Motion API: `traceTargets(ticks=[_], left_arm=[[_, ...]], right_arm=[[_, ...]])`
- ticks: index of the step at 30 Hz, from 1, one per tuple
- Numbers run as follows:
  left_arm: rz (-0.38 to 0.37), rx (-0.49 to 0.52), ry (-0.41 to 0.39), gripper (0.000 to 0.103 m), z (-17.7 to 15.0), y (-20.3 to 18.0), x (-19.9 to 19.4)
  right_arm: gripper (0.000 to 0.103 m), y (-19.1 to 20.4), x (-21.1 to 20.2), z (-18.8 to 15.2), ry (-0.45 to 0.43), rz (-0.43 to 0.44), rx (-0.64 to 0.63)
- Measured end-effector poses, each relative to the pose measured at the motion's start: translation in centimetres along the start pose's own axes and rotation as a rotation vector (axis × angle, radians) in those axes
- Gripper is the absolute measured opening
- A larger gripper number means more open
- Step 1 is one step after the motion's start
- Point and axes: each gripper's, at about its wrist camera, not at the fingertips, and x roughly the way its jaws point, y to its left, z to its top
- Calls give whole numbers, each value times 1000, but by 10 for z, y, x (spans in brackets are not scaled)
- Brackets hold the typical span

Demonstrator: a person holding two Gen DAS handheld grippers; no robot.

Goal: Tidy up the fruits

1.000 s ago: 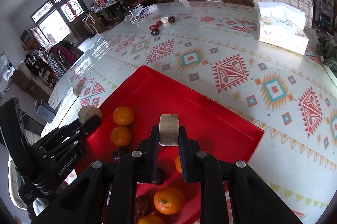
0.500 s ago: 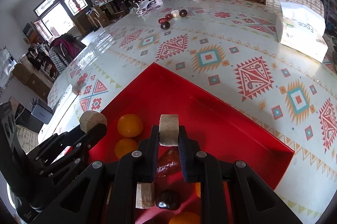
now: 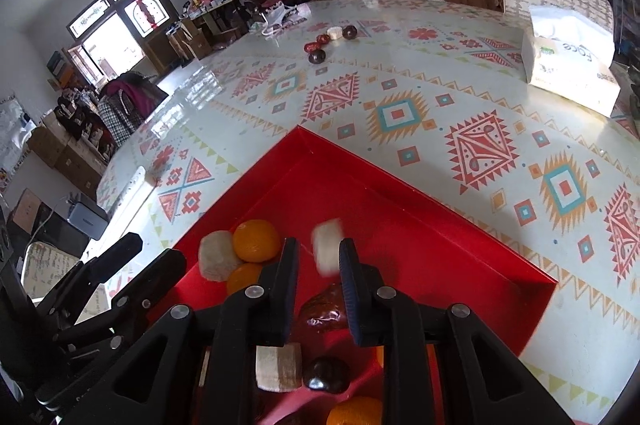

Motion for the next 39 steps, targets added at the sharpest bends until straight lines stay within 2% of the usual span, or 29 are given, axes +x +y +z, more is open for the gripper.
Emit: traceTargets(ticks=[10, 13, 16, 18, 20, 23, 29, 33, 36, 39], left_arm=[[-3, -19, -76, 75, -4, -11, -49], [15, -13, -120, 81, -6, -20, -69], [59, 1, -196, 89, -10, -34, -93], [88, 2, -257, 97, -12, -42, -111], [110, -5, -325, 100, -17, -50, -130], [134, -26, -427, 103, -24, -59, -158], [151, -103, -601, 103, -40, -72, -209], [151, -169, -618, 103, -45, -76, -220], [219, -173, -601, 103, -47, -83, -219], [308, -134, -580, 103, -49, -94, -212]], right_arm=[[30, -5, -57, -21, -94, -8, 17], [31, -12, -78, -32, -129, -21, 26], [32, -19, -97, -44, -159, -29, 37], [36, -25, -109, -53, -177, -30, 48], [40, -31, -122, -62, -197, -27, 58], [42, -35, -142, -78, -232, -22, 64], [52, -27, -171, -109, -306, -38, 14], [61, -19, -184, -127, -347, -68, -43], [65, -17, -189, -136, -369, -86, -73], [68, -19, -190, -140, -377, -86, -75]])
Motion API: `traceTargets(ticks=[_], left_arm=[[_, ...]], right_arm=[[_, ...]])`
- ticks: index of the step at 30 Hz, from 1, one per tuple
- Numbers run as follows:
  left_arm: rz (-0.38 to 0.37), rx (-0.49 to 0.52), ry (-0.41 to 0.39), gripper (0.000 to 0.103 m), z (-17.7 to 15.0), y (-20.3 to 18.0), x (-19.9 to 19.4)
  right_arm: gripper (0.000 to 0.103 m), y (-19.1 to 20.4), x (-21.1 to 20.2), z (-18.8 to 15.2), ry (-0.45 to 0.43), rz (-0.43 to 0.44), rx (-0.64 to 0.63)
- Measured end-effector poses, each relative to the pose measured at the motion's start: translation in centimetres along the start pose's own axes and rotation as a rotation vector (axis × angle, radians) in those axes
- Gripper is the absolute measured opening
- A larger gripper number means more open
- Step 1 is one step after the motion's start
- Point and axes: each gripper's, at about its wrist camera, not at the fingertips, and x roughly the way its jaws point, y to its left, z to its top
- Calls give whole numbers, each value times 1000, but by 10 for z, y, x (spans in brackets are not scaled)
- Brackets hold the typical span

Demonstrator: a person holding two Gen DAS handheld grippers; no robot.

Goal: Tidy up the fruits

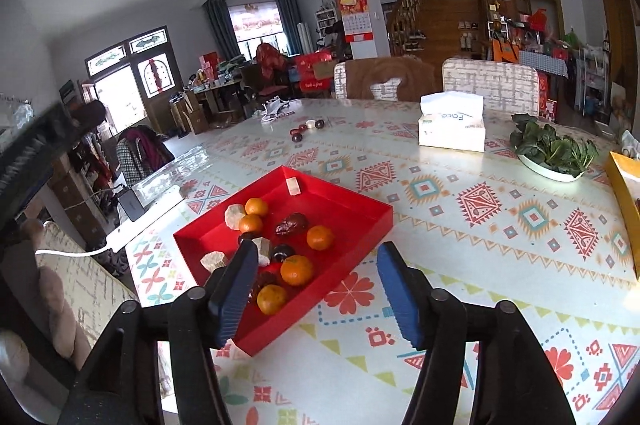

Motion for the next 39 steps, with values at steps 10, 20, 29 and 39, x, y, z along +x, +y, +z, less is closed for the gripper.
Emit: traceTargets(ticks=[10, 20, 29, 39], left_arm=[[-47, 107, 87, 103, -28, -28, 19], [-81, 145, 247, 103, -52, -32, 49], [-102, 136, 315, 103, -64, -26, 64], [-119, 125, 384, 103, -74, -21, 79]], right_arm=[[72, -8, 15, -15, 43, -7, 25], [76, 2, 31, -17, 75, -15, -2], [76, 5, 44, -19, 105, -26, -3], [77, 11, 57, -22, 142, -35, -19]])
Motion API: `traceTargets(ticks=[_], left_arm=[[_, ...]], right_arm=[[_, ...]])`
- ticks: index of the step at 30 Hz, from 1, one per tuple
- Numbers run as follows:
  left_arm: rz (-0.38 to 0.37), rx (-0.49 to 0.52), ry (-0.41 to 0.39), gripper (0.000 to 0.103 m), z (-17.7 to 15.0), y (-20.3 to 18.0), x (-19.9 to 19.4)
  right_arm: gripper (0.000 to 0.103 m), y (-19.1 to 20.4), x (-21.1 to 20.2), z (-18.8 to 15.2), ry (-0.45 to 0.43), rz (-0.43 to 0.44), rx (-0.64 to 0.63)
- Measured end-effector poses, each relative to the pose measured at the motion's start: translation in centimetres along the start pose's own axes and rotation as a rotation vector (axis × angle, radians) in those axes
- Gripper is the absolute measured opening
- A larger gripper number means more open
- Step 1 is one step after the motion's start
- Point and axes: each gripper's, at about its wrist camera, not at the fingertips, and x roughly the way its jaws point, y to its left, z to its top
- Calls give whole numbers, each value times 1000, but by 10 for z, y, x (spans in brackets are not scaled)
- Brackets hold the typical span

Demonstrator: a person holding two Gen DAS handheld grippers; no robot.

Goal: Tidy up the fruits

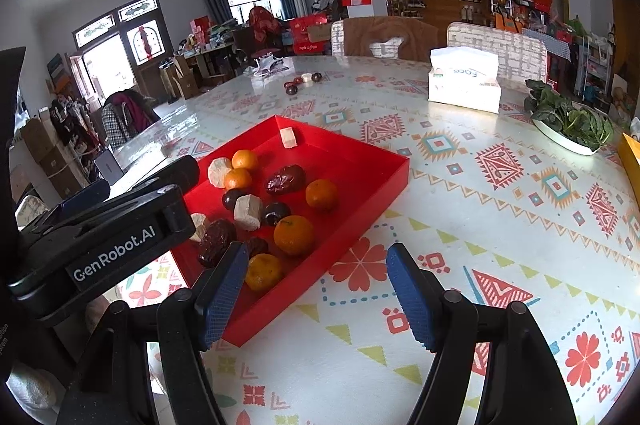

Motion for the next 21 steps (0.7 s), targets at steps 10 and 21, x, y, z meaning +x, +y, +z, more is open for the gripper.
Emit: traceTargets(ticks=[10, 21], left_arm=[[-3, -12, 38, 103, -3, 7, 12], [-6, -32, 67, 103, -4, 19, 23]], right_arm=[[77, 6, 11, 2, 24, -8, -10], [77, 20, 21, 4, 48, -9, -35]])
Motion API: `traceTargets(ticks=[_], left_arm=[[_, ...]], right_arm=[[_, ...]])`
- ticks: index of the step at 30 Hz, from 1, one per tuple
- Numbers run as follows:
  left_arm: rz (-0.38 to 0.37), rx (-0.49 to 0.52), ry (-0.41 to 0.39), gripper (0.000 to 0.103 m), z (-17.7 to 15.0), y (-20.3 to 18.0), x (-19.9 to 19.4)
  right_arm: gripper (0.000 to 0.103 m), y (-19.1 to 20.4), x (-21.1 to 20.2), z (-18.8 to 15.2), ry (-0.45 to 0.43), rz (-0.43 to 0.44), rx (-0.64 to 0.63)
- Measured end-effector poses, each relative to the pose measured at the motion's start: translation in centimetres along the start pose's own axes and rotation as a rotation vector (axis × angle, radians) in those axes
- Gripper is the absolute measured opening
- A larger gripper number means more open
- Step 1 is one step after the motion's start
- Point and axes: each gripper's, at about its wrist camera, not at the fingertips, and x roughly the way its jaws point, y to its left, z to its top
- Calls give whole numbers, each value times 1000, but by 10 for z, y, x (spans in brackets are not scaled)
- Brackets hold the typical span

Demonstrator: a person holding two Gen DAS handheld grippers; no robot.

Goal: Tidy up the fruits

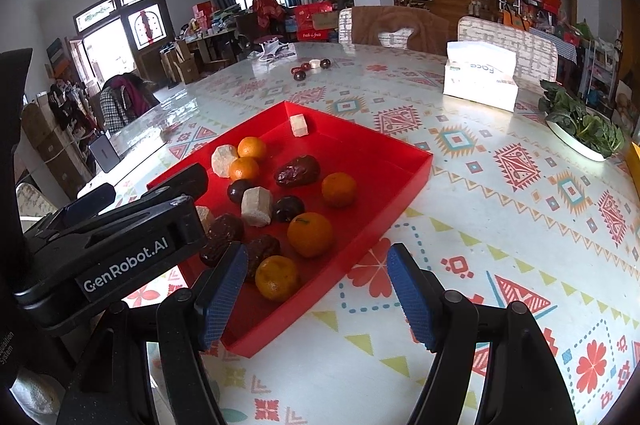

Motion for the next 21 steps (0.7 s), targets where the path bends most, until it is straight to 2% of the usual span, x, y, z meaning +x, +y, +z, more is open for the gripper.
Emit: traceTargets(ticks=[14, 21], left_arm=[[-10, -34, 18, 103, 1, 15, 9], [-15, -46, 1, 103, 4, 22, 4]], right_arm=[[77, 15, 11, 2, 23, -4, -30], [77, 21, 10, 4, 23, 0, -39]])
